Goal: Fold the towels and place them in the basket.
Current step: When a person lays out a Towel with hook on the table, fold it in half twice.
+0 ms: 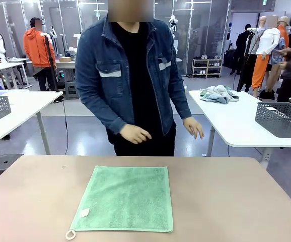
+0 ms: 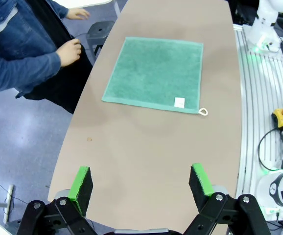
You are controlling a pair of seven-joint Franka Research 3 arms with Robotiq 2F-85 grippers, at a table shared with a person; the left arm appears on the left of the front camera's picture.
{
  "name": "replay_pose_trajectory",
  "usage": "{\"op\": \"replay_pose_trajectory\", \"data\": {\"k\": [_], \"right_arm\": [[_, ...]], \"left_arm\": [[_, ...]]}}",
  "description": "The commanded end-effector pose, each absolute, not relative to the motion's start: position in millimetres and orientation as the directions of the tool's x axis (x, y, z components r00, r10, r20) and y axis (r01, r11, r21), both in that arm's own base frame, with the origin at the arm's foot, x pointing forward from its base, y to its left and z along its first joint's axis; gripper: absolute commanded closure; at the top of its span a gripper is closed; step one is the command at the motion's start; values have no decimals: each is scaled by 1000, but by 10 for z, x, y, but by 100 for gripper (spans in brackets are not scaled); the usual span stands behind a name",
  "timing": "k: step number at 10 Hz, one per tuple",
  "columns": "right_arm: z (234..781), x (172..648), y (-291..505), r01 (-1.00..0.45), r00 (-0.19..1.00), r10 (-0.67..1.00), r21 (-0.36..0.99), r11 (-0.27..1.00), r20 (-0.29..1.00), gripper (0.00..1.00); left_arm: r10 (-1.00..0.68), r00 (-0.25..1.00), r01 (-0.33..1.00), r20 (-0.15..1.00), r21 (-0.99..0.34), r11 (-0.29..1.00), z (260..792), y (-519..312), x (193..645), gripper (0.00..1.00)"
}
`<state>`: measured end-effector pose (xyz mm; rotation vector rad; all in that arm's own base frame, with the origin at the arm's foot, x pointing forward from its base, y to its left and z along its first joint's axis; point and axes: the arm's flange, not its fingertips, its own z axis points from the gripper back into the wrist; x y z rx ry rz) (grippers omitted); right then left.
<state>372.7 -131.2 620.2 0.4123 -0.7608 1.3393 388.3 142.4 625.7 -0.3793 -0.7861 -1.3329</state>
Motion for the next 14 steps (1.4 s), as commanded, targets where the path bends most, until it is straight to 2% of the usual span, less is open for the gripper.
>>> {"op": "replay_pose_trajectory", "data": {"k": [1,3,4,9,11,14], "right_arm": [[6195,3691,-1170,-966,42,736,-160,202,675,0],[6056,3514,-619,-968,60,807,-161,190,587,0],[5869,3412,-290,-959,92,866,-191,210,492,0],[4440,3171,1105,-923,228,956,-270,273,185,0],[4256,3141,1286,-902,254,960,-330,280,121,0],[4232,3124,1297,-909,262,956,-299,291,133,0]], "left_arm": [[-742,44,953,669,195,231,6244,1302,3862,0],[-813,91,951,575,192,242,6064,803,3809,0],[-850,129,947,510,190,257,5907,550,3770,0],[-962,172,974,211,110,198,4826,-227,3663,0],[-978,179,972,109,132,193,4500,-363,3628,0],[-982,170,965,81,189,182,4346,-282,3591,0]]}}
